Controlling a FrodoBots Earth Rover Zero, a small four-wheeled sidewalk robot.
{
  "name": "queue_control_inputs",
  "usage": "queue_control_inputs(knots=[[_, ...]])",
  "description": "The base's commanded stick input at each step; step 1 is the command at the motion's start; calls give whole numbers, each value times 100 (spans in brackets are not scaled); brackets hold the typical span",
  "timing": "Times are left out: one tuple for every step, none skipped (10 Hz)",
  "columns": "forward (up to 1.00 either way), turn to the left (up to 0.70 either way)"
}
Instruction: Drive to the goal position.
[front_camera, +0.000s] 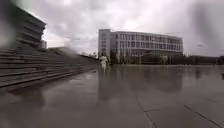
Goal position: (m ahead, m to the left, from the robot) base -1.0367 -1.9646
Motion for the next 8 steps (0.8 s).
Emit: queue_control_inputs(knots=[[70,-10],[70,0],[70,0],[70,0],[70,0],[70,0],[70,0],[70,0]])
